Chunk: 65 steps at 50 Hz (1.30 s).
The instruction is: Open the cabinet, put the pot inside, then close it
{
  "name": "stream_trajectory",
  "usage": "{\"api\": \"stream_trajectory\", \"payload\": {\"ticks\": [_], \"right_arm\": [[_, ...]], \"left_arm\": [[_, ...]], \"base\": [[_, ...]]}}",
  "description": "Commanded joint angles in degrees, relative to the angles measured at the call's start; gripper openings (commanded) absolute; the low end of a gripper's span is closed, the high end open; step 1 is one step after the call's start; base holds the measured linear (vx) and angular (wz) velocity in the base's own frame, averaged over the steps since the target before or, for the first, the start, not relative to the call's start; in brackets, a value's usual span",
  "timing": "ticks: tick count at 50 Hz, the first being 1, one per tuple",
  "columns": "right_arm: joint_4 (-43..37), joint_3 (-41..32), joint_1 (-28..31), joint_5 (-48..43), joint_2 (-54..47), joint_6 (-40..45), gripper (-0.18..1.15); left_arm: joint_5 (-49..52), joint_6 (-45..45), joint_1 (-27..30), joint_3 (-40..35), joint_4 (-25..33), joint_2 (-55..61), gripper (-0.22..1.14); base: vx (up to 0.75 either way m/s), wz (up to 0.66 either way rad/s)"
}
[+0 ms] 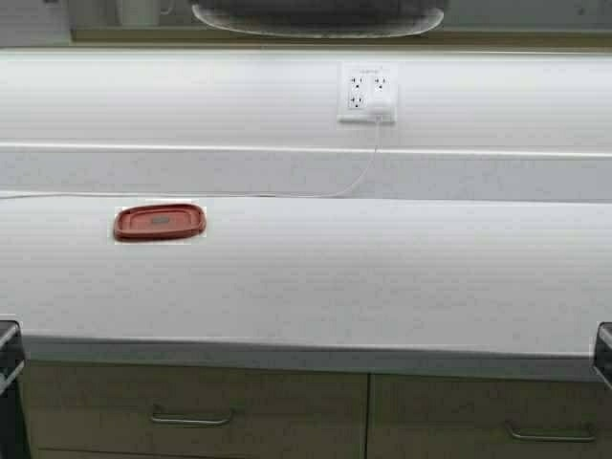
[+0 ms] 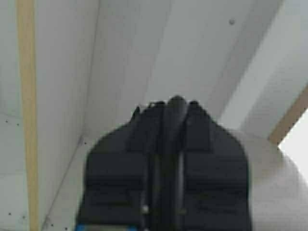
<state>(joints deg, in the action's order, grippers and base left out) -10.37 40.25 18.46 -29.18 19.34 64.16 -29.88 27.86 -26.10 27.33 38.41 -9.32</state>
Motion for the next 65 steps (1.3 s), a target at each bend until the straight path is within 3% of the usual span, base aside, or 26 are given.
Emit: {"api": "stream_trajectory", "payload": {"ticks": [1, 44, 65], "right_arm": [[0.1, -5.5, 6.3, 1.0, 2.5, 0.1, 0.07], [-1.8, -11.6, 5.7, 4.7, -1.6, -4.0, 0.07], [-1.7, -26.5, 0.8, 8.2, -15.6, -3.7, 0.07]], "left_arm": [[2.6, 0.4, -9.1, -4.0, -0.1, -1.8, 0.02], [3.2, -2.7, -9.5, -6.2, 1.1, -0.2, 0.02], [6.2, -3.1, -4.3, -21.0, 1.1, 12.7, 0.02]], "base": [[0.09, -0.05], [0.15, -0.08], [0.08, 0.01]]}}
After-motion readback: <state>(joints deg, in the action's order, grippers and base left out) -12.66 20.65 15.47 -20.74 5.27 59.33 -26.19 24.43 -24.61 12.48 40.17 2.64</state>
